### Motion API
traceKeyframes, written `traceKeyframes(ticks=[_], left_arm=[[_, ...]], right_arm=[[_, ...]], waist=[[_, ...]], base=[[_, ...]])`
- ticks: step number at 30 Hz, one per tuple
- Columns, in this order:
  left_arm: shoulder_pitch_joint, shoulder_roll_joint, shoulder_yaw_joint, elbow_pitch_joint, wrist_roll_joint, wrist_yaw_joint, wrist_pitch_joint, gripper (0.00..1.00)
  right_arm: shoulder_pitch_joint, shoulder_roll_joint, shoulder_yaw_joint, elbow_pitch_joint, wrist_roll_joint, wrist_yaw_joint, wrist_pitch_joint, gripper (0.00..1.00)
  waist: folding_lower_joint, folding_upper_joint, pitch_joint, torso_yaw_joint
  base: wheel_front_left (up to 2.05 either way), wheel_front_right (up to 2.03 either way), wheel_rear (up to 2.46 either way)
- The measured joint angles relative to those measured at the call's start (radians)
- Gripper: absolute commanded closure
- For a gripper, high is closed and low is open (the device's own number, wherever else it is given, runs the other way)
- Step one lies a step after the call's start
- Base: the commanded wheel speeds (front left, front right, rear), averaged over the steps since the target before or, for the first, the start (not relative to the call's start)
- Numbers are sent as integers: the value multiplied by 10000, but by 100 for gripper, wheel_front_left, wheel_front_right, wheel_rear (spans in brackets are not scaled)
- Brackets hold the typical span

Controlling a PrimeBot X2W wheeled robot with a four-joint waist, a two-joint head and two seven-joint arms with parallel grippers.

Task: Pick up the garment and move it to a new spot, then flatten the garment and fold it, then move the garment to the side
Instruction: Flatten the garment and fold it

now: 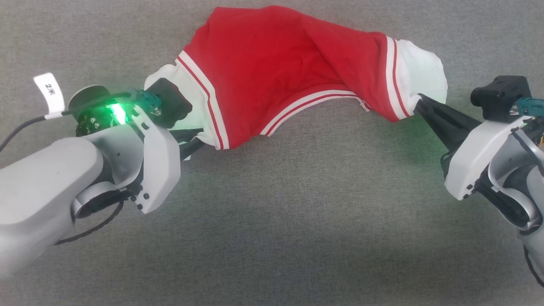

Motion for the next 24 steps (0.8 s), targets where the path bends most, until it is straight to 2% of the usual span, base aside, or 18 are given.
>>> traceKeyframes(ticks=[5, 7, 9, 12, 19, 22, 24], left_arm=[[-177, 82, 27, -115, -738, 0, -82, 100], [-488, 115, 357, 75, -1164, 0, -307, 100], [-754, 86, 773, 391, -1685, 2, -558, 100], [-1162, 59, 1034, 909, -1753, 2, -805, 100], [-1280, -370, 1250, 1501, -2769, 0, -1030, 100], [-1365, -957, 2036, 2203, -4038, 6, -1547, 100], [-1673, -1106, 2194, 2704, -3843, 0, -1841, 100]], right_arm=[[10, -50, -65, 0, 4, 0, 15, 100], [-34, -59, -171, -15, -4, 2, 0, 100], [-159, -52, -464, -19, -6, 0, -100, 100], [-564, 23, -1095, 33, -96, 0, -376, 100], [-1473, 403, -2309, 506, -23, 0, -531, 100], [-2295, 851, -2836, 974, 157, 0, -556, 100], [-2699, 1024, -3110, 1241, 155, 2, -558, 100]], waist=[[0, 0, -105, 95], [0, 0, -146, 127], [0, 0, -196, 164], [0, 0, -261, 184], [0, 0, -321, 297], [0, 0, -325, 392], [0, 0, -320, 448]], base=[[0, 0, 0], [0, 0, 0], [0, 0, 0], [0, 0, 0], [0, 0, 0], [0, 0, 0], [0, 0, 0]])
